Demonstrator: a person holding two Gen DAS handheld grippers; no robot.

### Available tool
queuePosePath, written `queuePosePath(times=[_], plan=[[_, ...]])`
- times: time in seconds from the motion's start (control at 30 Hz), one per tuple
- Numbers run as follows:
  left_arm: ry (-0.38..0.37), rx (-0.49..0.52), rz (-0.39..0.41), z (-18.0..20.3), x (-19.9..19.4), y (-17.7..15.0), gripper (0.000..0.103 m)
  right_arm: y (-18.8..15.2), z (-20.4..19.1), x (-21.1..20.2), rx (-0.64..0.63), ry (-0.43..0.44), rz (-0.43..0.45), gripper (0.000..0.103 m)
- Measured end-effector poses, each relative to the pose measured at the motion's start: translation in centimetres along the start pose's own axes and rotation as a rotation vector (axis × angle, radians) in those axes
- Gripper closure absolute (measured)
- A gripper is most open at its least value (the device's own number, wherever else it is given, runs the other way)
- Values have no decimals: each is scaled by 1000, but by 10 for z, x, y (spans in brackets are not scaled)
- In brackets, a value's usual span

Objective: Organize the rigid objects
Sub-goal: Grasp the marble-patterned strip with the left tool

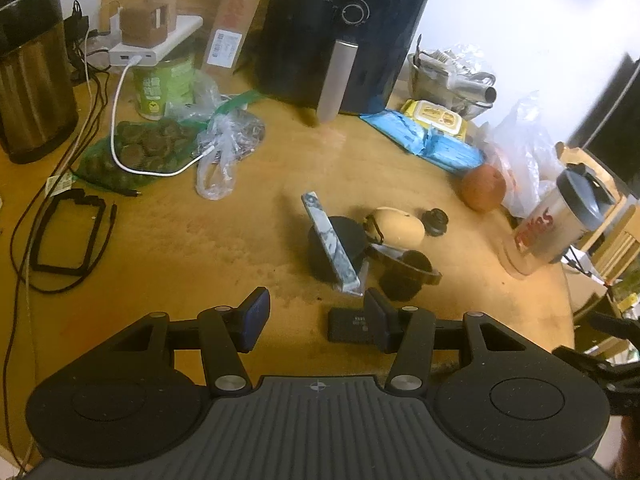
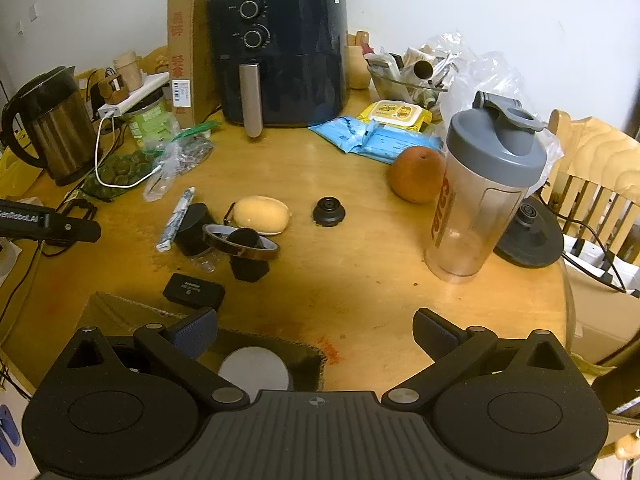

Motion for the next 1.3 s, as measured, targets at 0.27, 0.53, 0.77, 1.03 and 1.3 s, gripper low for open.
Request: queuePosePath(times=[0.27, 0.53, 0.77, 1.03, 1.3], plan=[[1, -21, -18, 3, 29, 15, 52, 2, 11, 7, 7, -1, -14, 0], [-12, -56, -33, 6, 61, 29, 52, 0, 25, 13, 29, -13, -30, 0], [-21, -81, -75, 2, 91, 33, 53, -2, 40, 14, 62, -38, -37, 0], [-52, -140, -110, -3, 114, 37, 55, -7, 53, 15, 94, -65, -51, 0], [-87, -186, -118, -5, 115, 42, 80, -11, 62, 16, 121, -81, -57, 0]])
Point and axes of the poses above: each gripper's, at about its wrist camera, not at the fingertips, and x roughly the way its jaws point, z to its right, y to its top, the point moved 9 cm from there along x, roughly the way its jaws point, and after that the axes turned 7 degrees about -x, right-handed, at the moved point
